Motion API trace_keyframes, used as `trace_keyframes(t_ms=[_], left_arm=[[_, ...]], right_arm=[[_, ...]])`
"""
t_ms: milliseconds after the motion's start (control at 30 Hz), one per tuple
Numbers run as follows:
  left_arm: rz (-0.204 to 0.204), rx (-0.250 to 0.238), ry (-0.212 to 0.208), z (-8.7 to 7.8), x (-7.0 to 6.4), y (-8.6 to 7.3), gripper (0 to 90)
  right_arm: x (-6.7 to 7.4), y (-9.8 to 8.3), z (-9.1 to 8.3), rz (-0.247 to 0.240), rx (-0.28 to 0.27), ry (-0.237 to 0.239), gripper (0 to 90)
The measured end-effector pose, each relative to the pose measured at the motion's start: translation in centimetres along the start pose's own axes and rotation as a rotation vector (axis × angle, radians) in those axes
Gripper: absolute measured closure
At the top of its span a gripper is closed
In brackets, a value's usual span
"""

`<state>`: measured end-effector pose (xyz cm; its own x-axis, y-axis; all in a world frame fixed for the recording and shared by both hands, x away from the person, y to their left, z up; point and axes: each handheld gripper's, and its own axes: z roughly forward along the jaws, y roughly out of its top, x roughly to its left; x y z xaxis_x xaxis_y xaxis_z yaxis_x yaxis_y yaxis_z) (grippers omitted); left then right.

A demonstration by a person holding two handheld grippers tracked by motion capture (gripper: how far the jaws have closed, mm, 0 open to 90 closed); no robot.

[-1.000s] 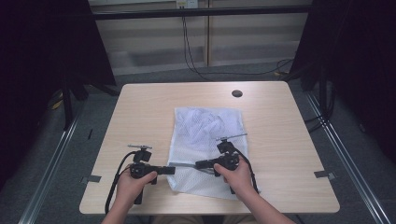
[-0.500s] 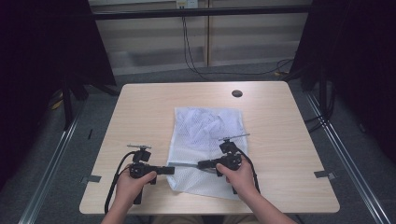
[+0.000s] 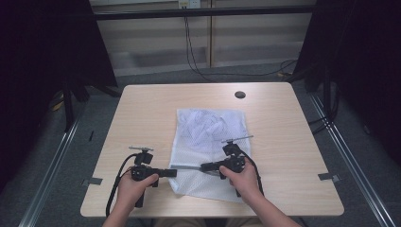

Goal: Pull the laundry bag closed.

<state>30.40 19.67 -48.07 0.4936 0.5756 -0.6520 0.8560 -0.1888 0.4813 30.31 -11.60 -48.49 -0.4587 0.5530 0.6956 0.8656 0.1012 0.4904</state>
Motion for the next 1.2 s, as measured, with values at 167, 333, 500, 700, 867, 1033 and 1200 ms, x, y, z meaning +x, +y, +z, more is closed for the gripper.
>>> trace_keyframes(t_ms=[167,333,500,700,867,1033,1200], left_arm=[[-0.006,-0.003,-0.007,-0.1,0.1,0.0,88.1],[0.005,0.004,0.000,-0.1,0.1,0.0,88.1],[0.002,0.008,-0.004,0.0,0.0,0.0,88.1],[-0.003,0.008,-0.005,0.1,0.0,0.0,88.1],[-0.013,0.003,-0.010,0.0,0.1,-0.1,88.1],[-0.010,0.004,-0.005,0.1,0.0,0.0,88.1],[-0.014,0.005,-0.010,0.1,0.0,0.0,88.1]], right_arm=[[-0.3,0.0,-0.3,0.010,-0.002,-0.006,86.9],[-0.3,-0.1,-0.4,0.008,-0.003,-0.006,86.9],[-0.3,-0.1,-0.5,0.003,-0.001,-0.007,86.9],[-0.4,-0.1,-0.6,0.005,-0.001,-0.002,86.9],[-0.5,-0.2,-0.8,0.008,-0.001,-0.008,86.9],[-0.6,-0.2,-1.0,0.006,0.000,-0.008,86.9],[-0.6,-0.2,-1.1,0.007,0.005,-0.008,86.9]])
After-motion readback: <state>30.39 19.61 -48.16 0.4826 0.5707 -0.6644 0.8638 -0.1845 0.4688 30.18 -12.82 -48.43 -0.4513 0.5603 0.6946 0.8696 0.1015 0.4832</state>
